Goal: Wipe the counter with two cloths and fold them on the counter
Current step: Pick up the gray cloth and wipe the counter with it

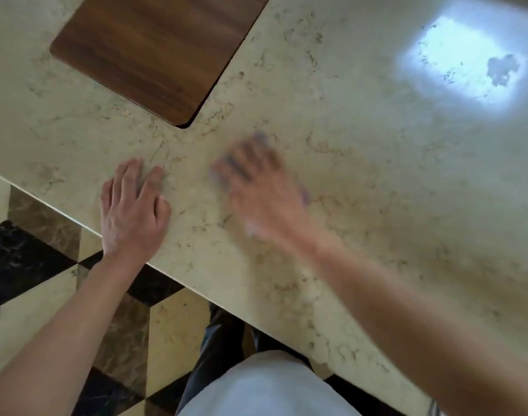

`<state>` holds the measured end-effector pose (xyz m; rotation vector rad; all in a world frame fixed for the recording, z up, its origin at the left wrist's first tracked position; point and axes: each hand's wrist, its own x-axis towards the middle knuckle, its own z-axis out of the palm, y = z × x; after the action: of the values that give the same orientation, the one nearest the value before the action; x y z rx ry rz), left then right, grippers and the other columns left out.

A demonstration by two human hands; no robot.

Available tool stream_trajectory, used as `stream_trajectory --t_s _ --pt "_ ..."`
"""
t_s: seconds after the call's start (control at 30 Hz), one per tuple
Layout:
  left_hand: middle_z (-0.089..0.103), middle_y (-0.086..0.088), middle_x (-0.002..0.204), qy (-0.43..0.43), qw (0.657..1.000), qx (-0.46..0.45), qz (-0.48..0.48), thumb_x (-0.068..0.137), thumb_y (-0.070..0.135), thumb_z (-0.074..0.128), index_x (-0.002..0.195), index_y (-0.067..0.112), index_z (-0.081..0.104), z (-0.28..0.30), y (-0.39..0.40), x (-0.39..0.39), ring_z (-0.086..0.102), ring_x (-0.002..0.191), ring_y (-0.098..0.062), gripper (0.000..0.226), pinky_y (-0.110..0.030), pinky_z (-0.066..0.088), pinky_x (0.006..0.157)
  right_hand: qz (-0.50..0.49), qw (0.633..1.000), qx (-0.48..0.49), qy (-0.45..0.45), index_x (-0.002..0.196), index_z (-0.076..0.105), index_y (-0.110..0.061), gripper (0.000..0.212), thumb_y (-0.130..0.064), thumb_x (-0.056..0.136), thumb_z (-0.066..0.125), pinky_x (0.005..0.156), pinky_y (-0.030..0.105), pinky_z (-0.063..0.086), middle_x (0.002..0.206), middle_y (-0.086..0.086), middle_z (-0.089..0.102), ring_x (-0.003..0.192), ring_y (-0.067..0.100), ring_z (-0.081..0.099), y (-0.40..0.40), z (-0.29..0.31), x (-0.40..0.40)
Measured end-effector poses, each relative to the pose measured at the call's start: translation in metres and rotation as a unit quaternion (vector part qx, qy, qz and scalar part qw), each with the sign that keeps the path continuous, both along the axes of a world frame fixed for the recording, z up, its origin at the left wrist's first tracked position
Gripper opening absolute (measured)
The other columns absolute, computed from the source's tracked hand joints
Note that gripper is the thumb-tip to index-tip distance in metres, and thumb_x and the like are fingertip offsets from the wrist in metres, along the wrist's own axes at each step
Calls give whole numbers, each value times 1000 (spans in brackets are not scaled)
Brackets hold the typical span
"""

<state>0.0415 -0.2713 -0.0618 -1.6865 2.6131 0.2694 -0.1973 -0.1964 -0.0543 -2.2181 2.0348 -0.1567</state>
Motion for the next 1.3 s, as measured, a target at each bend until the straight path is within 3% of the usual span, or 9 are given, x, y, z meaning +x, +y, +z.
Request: stream_trajectory --t_s 0.2,0.37,0.47,0.63,0.73,0.9,1.0,1.2,1.3 --pt "19 -11 167 60 997 29 -47 103 46 23 156 28 24 12 34 -78 16 154 -30 56 -53 15 121 130 989 68 -30 159 20 -31 56 -46 105 23 126 55 0 169 7 15 157 32 5 101 -5 -15" --pt "17 -10 169 4 995 30 -98 105 45 23 160 28 19 -2 66 -97 12 155 -34 58 -53 12 123 -145 987 64 41 159 11 -34 55 -47 106 13 124 59 15 170 12 11 157 34 7 -13 3 -186" --pt "15 -7 169 -9 994 19 -105 105 44 19 161 29 16 -7 66 -93 11 156 -32 57 -50 11 124 -217 976 28 19 160 12 -28 58 -49 106 10 126 57 11 170 15 7 157 35 4 -12 1 -153" --pt "12 -8 169 -21 993 18 -118 105 44 18 161 30 13 -8 64 -92 9 156 -32 58 -51 12 123 64 994 58 -63 160 20 -27 55 -43 108 19 127 54 6 170 8 15 158 28 5 161 -7 16" --pt "10 -7 170 -27 993 17 -116 105 44 17 161 31 8 -10 64 -91 7 156 -31 58 -50 10 123 155 983 84 -55 159 19 -38 52 -47 108 23 127 48 2 170 -1 15 158 21 5 181 -8 -22" --pt "12 -8 169 -30 993 7 -116 105 44 19 161 31 8 -13 64 -94 8 156 -31 59 -51 11 123 -195 977 61 57 160 10 -34 54 -46 108 15 125 55 12 170 10 14 157 32 12 84 -1 -217" --pt "12 -7 170 -21 993 2 -116 105 45 19 161 32 7 -14 64 -94 7 156 -31 59 -51 10 123 -277 959 48 44 161 14 -27 57 -43 106 17 126 55 7 170 13 11 157 34 7 57 4 -216" --pt "23 -14 166 -11 994 3 -108 102 40 27 159 25 22 -11 64 -95 16 153 -36 59 -52 13 119 -33 998 28 -38 160 23 -31 54 -45 107 28 127 50 4 170 6 17 158 26 5 182 -13 -9" --pt "23 -13 166 -1 995 5 -98 101 40 26 158 25 25 -10 65 -96 14 154 -34 58 -51 11 120 90 994 49 -43 160 20 -36 54 -44 107 30 127 47 -3 170 0 17 158 23 6 225 -15 -27"
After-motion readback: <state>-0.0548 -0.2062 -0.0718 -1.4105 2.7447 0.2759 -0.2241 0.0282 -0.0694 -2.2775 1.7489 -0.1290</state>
